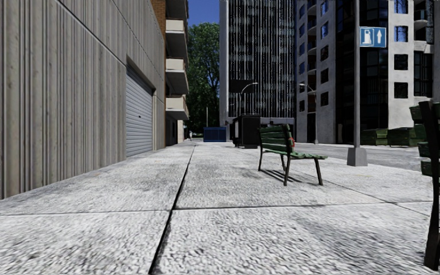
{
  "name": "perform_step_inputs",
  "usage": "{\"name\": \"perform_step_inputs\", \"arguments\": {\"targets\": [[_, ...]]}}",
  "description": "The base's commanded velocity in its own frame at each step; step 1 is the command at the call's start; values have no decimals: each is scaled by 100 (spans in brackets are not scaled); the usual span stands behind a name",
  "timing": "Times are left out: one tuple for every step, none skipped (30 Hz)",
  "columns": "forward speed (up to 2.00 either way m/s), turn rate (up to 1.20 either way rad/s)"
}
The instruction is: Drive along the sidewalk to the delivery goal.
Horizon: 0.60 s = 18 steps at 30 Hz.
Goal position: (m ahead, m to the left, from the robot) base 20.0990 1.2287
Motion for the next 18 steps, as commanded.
{"name": "perform_step_inputs", "arguments": {"targets": [[200,0],[200,0],[200,0],[200,0],[200,0],[200,43],[200,43],[200,62],[200,65],[200,21],[200,21],[200,1],[200,0],[200,0],[200,0],[200,0],[200,0],[200,0]]}}
